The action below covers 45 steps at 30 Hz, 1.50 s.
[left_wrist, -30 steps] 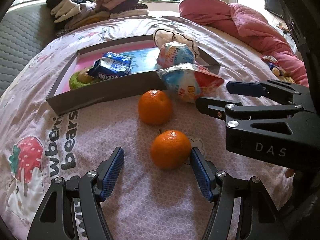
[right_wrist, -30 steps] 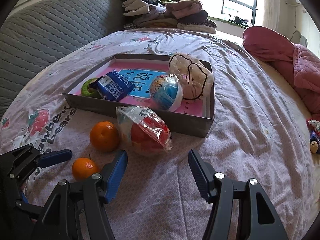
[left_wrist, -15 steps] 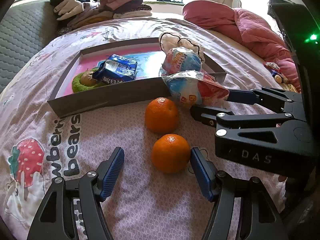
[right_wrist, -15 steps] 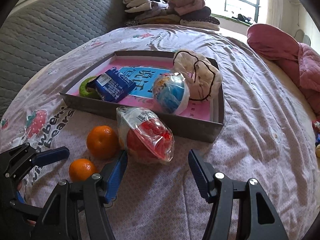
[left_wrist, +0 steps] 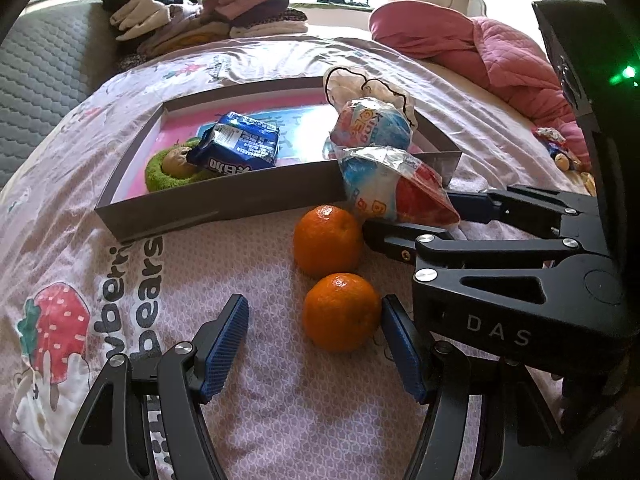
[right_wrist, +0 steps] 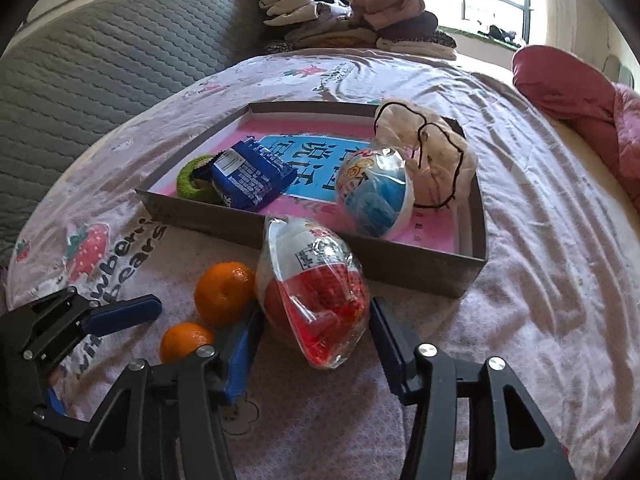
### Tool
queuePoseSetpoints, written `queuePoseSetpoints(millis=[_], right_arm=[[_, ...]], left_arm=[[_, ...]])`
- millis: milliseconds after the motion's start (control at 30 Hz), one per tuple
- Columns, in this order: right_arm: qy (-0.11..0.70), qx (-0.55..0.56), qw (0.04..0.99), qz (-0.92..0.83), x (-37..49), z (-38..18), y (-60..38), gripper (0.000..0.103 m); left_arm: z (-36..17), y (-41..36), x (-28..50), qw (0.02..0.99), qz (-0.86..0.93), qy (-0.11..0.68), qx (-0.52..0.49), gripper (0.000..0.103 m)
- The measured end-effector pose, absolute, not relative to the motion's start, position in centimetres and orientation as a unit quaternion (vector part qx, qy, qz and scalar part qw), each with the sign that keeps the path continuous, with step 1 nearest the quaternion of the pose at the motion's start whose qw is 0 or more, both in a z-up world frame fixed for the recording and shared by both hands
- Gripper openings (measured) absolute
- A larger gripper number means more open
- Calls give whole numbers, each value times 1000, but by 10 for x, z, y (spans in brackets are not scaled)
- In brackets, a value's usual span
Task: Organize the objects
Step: 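Grasp the clear bag of red candy with the right tool while the left tool grasps a mandarin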
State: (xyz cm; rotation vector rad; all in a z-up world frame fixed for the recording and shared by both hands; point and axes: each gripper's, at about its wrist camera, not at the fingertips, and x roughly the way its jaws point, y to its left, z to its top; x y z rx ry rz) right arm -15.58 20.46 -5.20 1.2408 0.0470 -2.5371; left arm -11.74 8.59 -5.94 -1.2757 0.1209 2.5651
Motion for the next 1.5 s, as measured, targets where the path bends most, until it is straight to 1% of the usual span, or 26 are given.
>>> queuePoseSetpoints(millis=[233,300,367,400,467,933,1500], right_arm=[[8,433,159,-887,-155,-52,205,50],[8,432,159,-888,-154,-51,204,50],[5,430,159,-889,-153,-50,206,50],[3,430,158,-889,-153,-49,206,50],[-1,429,157,-890,-153,-48,209,50],[-11,430,158,-889,-150,-48,213,50],[-26,413,170,-894,-134,-36,213,50]], left_arm=[[-60,83,-119,140,884,28,-445,68],[-59,83,-119,144,884,23,-444,63],[-58,82,-119,154,882,13,-446,52],[-58,83,-118,158,881,12,-446,50],[-58,85,-117,166,879,14,-446,40],[-54,80,-115,171,879,0,-445,38],[-34,75,-103,154,895,30,-417,38]])
